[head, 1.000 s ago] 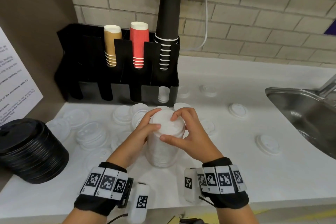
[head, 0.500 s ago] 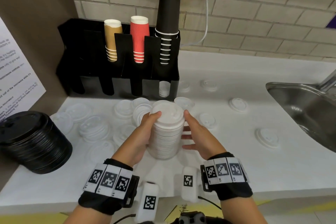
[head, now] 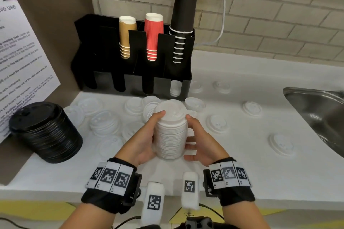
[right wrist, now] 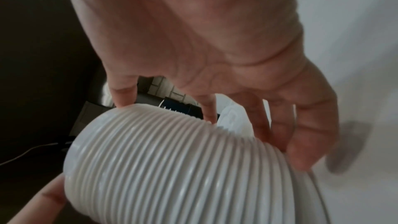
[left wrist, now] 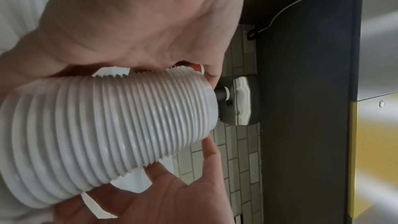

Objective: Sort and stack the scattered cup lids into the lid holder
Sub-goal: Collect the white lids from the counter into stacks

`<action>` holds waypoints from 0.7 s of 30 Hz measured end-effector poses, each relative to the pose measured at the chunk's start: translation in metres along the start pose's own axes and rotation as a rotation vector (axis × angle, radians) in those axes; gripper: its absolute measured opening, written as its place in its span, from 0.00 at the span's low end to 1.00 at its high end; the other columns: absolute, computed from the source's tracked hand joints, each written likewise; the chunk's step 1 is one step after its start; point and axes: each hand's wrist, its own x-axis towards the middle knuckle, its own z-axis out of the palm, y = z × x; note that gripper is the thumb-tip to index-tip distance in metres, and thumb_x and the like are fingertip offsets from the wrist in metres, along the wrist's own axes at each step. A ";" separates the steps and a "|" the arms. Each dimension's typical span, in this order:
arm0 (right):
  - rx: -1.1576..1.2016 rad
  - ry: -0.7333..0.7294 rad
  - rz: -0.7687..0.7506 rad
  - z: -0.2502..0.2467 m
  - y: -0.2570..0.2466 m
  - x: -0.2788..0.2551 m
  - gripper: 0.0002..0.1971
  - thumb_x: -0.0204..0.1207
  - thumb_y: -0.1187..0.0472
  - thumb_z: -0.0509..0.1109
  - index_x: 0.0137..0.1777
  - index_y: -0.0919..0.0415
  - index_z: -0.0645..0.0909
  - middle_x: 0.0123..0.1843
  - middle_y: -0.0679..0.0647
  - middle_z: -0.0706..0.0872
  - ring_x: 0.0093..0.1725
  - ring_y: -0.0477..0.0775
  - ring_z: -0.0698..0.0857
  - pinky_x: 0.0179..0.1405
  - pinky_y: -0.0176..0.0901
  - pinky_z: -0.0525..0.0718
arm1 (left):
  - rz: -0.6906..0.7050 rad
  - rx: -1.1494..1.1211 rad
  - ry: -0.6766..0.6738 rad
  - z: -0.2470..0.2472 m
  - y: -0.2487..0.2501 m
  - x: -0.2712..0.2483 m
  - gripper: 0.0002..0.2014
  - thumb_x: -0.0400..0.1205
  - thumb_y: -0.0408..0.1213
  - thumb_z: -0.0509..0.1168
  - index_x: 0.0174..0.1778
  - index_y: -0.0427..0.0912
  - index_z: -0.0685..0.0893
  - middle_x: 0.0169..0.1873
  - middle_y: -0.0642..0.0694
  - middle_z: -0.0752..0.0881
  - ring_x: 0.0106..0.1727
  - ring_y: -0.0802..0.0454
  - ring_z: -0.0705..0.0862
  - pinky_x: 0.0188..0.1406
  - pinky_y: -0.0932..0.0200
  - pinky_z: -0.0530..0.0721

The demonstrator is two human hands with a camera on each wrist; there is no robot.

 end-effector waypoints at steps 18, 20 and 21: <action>0.061 -0.210 -0.152 0.005 -0.027 0.004 0.34 0.59 0.25 0.66 0.65 0.39 0.80 0.62 0.55 0.86 0.62 0.58 0.84 0.66 0.63 0.79 | 0.243 0.077 0.020 -0.004 0.013 -0.023 0.37 0.53 0.74 0.72 0.58 0.64 0.79 0.49 0.64 0.91 0.44 0.67 0.89 0.31 0.65 0.87; 0.042 -0.229 -0.188 0.010 -0.041 0.006 0.33 0.60 0.26 0.64 0.65 0.37 0.79 0.62 0.53 0.85 0.63 0.58 0.83 0.67 0.63 0.78 | 0.284 0.106 -0.008 -0.012 0.020 -0.026 0.49 0.43 0.71 0.81 0.63 0.68 0.74 0.55 0.65 0.89 0.55 0.62 0.87 0.42 0.55 0.88; 0.028 -0.238 -0.201 0.013 -0.049 0.006 0.32 0.61 0.26 0.64 0.65 0.37 0.79 0.63 0.52 0.85 0.63 0.58 0.83 0.67 0.63 0.79 | 0.309 0.148 -0.004 -0.016 0.023 -0.027 0.51 0.43 0.65 0.84 0.65 0.69 0.72 0.59 0.63 0.87 0.59 0.59 0.85 0.47 0.50 0.87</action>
